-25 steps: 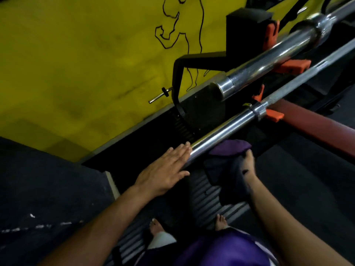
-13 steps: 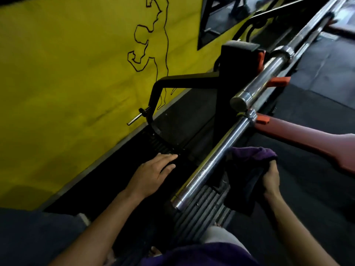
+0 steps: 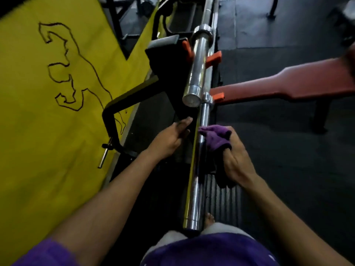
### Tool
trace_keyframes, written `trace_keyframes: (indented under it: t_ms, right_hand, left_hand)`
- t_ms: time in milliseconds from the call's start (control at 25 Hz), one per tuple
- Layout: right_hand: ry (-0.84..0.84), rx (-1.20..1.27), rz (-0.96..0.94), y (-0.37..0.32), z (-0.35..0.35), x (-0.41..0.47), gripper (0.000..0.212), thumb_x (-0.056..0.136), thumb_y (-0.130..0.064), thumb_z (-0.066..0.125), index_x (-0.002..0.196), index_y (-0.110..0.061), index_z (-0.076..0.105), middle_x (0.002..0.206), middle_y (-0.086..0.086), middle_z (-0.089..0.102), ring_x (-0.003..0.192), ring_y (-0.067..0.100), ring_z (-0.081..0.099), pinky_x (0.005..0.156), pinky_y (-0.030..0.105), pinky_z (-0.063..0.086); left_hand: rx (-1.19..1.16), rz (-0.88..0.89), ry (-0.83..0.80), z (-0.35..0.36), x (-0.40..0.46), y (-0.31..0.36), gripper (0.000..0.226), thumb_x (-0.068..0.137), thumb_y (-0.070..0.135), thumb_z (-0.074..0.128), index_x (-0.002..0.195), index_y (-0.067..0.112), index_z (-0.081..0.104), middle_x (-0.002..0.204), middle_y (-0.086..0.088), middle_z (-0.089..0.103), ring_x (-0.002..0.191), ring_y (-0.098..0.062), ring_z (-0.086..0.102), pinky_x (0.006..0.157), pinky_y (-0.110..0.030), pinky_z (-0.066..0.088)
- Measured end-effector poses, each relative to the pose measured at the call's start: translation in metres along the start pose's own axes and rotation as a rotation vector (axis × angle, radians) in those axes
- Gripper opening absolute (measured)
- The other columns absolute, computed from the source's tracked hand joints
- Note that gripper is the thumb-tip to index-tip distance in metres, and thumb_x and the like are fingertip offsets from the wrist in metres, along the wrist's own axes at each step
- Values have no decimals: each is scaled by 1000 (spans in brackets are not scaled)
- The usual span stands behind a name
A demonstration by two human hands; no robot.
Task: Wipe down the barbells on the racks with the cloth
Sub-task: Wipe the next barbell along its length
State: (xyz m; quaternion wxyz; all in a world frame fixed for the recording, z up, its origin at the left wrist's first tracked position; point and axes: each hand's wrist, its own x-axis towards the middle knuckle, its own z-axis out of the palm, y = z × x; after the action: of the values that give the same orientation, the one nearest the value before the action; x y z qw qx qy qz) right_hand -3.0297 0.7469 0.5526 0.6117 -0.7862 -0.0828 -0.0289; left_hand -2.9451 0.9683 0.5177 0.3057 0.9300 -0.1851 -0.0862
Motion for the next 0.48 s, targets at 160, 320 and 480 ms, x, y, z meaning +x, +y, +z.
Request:
trace_keyframes:
  t_ms: [160, 320, 480]
  right_hand:
    - [386, 262, 316, -12, 1, -2, 24, 107, -31, 42, 116, -27, 64, 111, -11, 71, 96, -1, 64, 82, 23, 52]
    - [630, 554, 590, -18, -22, -18, 30, 105, -35, 47, 110, -16, 70, 106, 4, 73, 99, 18, 67, 79, 29, 59]
    - [569, 196, 444, -19, -22, -51, 22, 100, -22, 53, 116, -28, 68, 114, -1, 72, 114, 23, 65, 92, 41, 54]
  left_hand:
    - [-385, 151, -106, -15, 23, 23, 46, 101, 13, 55, 146, 21, 53, 147, 4, 55, 135, -5, 49, 116, -23, 36]
    - [-730, 262, -392, -8, 24, 55, 32, 98, 25, 62, 128, 13, 61, 122, -6, 68, 116, -16, 63, 103, -36, 48]
    - [-682, 324, -371, -5, 24, 65, 11, 97, 23, 68, 103, 18, 59, 91, 8, 65, 86, -7, 60, 82, -32, 51]
